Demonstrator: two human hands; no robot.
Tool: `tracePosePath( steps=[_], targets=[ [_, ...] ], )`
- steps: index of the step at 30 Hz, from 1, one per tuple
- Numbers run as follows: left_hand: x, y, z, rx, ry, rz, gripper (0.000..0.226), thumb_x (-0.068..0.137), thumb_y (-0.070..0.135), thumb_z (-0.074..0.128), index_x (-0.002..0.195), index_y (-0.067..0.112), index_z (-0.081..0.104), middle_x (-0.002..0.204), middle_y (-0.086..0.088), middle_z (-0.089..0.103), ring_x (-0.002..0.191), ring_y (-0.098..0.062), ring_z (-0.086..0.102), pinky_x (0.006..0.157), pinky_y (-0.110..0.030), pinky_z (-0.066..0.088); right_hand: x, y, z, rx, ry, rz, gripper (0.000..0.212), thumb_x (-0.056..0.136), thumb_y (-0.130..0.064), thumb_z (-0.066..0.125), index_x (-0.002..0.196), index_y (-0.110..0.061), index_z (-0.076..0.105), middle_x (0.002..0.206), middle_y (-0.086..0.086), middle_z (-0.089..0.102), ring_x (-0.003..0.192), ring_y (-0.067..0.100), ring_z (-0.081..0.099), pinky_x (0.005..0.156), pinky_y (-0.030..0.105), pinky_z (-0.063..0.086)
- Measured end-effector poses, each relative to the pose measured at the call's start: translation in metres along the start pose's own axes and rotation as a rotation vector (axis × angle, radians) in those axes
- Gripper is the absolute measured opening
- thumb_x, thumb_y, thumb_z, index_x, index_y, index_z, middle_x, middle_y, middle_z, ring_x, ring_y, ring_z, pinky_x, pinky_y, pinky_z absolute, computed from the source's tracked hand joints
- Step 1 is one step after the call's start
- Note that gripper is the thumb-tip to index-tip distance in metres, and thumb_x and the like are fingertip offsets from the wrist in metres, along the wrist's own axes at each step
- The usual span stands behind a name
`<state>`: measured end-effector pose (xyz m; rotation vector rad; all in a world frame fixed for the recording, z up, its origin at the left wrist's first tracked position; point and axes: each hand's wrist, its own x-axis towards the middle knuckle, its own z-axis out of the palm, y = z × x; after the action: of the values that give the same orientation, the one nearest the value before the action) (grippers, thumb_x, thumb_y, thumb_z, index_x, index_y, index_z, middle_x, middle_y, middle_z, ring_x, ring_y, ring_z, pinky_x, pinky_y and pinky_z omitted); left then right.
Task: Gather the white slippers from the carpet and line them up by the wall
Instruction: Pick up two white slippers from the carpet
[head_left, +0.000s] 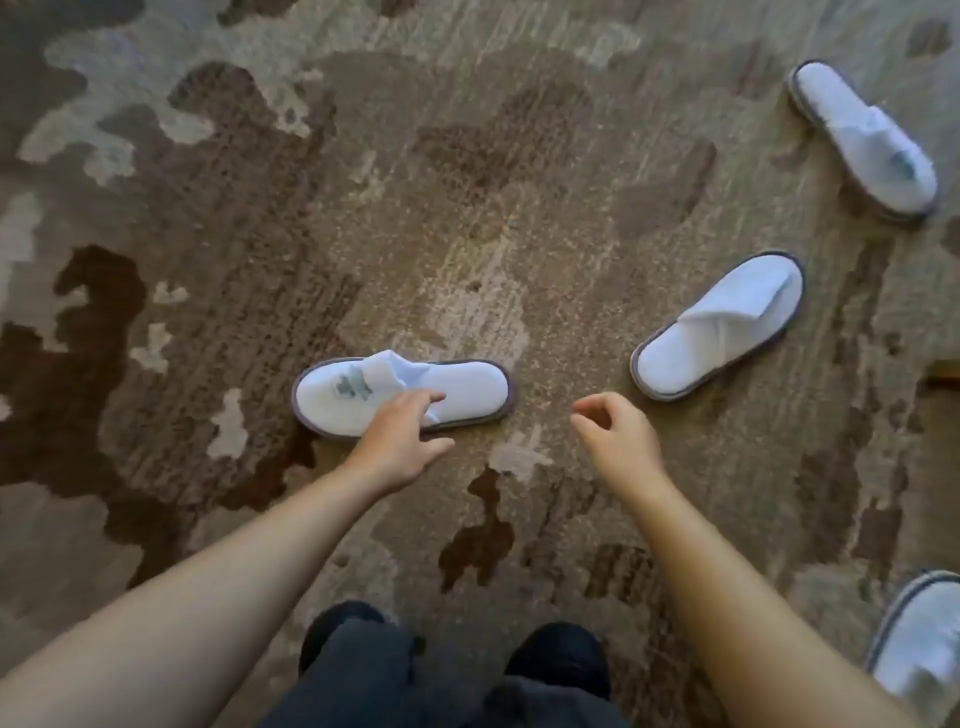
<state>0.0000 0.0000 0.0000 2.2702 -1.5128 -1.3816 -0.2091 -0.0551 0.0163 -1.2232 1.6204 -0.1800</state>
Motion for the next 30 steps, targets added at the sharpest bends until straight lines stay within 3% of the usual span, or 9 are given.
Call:
tracePosePath(
  steps=[4, 8, 10, 13, 15, 18, 22, 26, 30],
  targets=[
    [0.075, -0.027, 0.042, 0.204, -0.014, 0.154, 0.076, 0.073, 0.026, 0.069, 0.135, 0.015, 0.027, 0.149, -0.012, 0.025, 0.137, -0.027, 0.021, 0.113, -0.038, 0.018, 0.064, 0.044, 0.015, -0.041, 0.040, -0.010, 0.010, 0.085, -0.014, 0.053, 0.095, -0.016, 0.055, 0.086, -0.001, 0.055, 0.081, 0.014, 0.051, 0.063, 0.026, 0.037],
    [0.126, -0.038, 0.068, 0.477, -0.018, 0.178, 0.099, 0.068, 0.038, 0.070, 0.140, 0.022, 0.004, 0.154, -0.012, 0.005, 0.141, -0.030, 0.001, 0.115, -0.041, 0.007, 0.105, 0.072, 0.015, -0.024, 0.130, -0.022, 0.012, 0.085, -0.015, 0.054, 0.097, -0.013, 0.057, 0.083, -0.002, 0.055, 0.081, 0.015, 0.052, 0.071, 0.027, 0.037],
    [0.137, -0.040, 0.074, 0.556, -0.004, 0.177, 0.107, 0.064, 0.045, 0.071, 0.140, 0.025, -0.002, 0.153, -0.012, 0.004, 0.141, -0.030, 0.001, 0.114, -0.042, 0.006, 0.116, 0.080, 0.015, -0.009, 0.162, -0.025, 0.015, 0.085, -0.015, 0.054, 0.100, -0.012, 0.057, 0.084, -0.002, 0.055, 0.081, 0.014, 0.052, 0.073, 0.027, 0.037],
    [0.138, -0.037, 0.074, 0.592, 0.041, 0.235, 0.110, 0.058, 0.048, 0.073, 0.140, 0.024, 0.003, 0.144, -0.012, 0.024, 0.131, -0.031, 0.021, 0.109, -0.042, 0.015, 0.119, 0.086, 0.012, 0.025, 0.262, -0.025, 0.022, 0.083, -0.012, 0.055, 0.105, -0.008, 0.056, 0.096, 0.005, 0.059, 0.089, 0.017, 0.052, 0.078, 0.027, 0.038],
    [0.140, -0.031, 0.069, 0.623, 0.057, 0.240, 0.104, 0.055, 0.049, 0.075, 0.136, 0.017, 0.018, 0.131, -0.013, 0.036, 0.120, -0.032, 0.032, 0.102, -0.041, 0.026, 0.117, 0.091, 0.007, 0.042, 0.380, -0.010, 0.029, 0.082, -0.011, 0.057, 0.110, -0.004, 0.054, 0.109, 0.014, 0.059, 0.102, 0.025, 0.052, 0.087, 0.031, 0.039],
    [0.148, -0.017, 0.066, 0.607, 0.058, 0.235, 0.073, 0.058, 0.044, 0.075, 0.112, 0.010, 0.040, 0.117, -0.015, 0.046, 0.109, -0.032, 0.042, 0.089, -0.040, 0.035, 0.117, 0.098, -0.007, 0.048, 0.573, 0.069, 0.043, 0.078, -0.013, 0.063, 0.116, 0.000, 0.048, 0.124, 0.022, 0.049, 0.118, 0.035, 0.040, 0.094, 0.029, 0.027],
    [0.160, 0.004, 0.065, 0.474, 0.058, 0.261, 0.048, 0.066, 0.041, 0.071, 0.084, 0.015, 0.035, 0.103, -0.016, 0.056, 0.096, -0.033, 0.052, 0.067, -0.037, 0.034, 0.134, 0.109, -0.026, 0.101, 0.705, 0.302, 0.065, 0.072, -0.023, 0.070, 0.122, 0.004, 0.038, 0.132, 0.028, 0.041, 0.125, 0.039, 0.034, 0.106, 0.042, 0.028],
    [0.172, 0.027, 0.065, 0.286, 0.128, 0.250, 0.043, 0.069, 0.039, 0.070, 0.082, 0.016, 0.037, 0.086, -0.011, 0.057, 0.082, -0.032, 0.054, 0.061, -0.036, 0.033, 0.155, 0.112, -0.026, 0.160, 0.686, 0.438, 0.075, 0.070, -0.039, 0.070, 0.121, 0.006, 0.038, 0.136, 0.026, 0.035, 0.125, 0.040, 0.034, 0.103, 0.044, 0.031],
    [0.175, 0.041, 0.066, 0.209, 0.142, 0.251, 0.037, 0.070, 0.037, 0.069, 0.085, 0.017, 0.041, 0.082, -0.004, 0.052, 0.079, -0.028, 0.052, 0.063, -0.034, 0.033, 0.162, 0.114, -0.024, 0.239, 0.738, 0.449, 0.075, 0.067, -0.031, 0.075, 0.120, 0.007, 0.038, 0.136, 0.026, 0.037, 0.124, 0.038, 0.038, 0.102, 0.041, 0.033]
  ],
)
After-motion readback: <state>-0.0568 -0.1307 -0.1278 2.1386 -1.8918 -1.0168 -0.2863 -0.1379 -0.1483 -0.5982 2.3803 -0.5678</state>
